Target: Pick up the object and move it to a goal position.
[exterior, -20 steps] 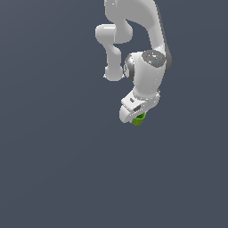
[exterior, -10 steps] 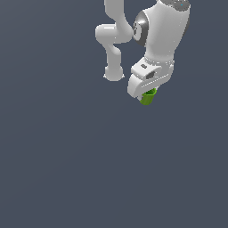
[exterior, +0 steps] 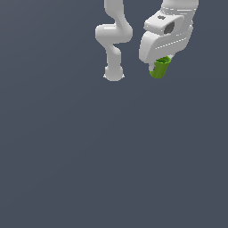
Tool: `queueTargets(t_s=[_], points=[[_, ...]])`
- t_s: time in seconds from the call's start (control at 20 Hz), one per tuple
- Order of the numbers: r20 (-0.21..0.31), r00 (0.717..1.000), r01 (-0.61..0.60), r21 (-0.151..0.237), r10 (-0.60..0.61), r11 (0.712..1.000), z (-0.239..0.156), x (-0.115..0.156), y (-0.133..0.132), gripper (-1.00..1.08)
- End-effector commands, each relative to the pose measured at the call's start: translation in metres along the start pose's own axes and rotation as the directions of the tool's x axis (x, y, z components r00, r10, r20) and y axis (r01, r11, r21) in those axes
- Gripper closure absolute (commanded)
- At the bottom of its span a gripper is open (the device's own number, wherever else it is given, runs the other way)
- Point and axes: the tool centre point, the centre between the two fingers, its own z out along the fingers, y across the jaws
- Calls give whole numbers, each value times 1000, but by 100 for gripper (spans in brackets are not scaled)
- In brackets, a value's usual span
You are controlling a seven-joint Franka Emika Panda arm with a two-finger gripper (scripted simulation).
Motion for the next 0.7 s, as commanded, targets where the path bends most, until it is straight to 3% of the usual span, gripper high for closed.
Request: queueTargets(t_s=[0.0, 0.65], points=[[0, 1000, 0, 0, 0, 1000, -27, -4, -10, 108], [-1, 1000, -2, 1, 2, 1000, -115, -11, -41, 108]])
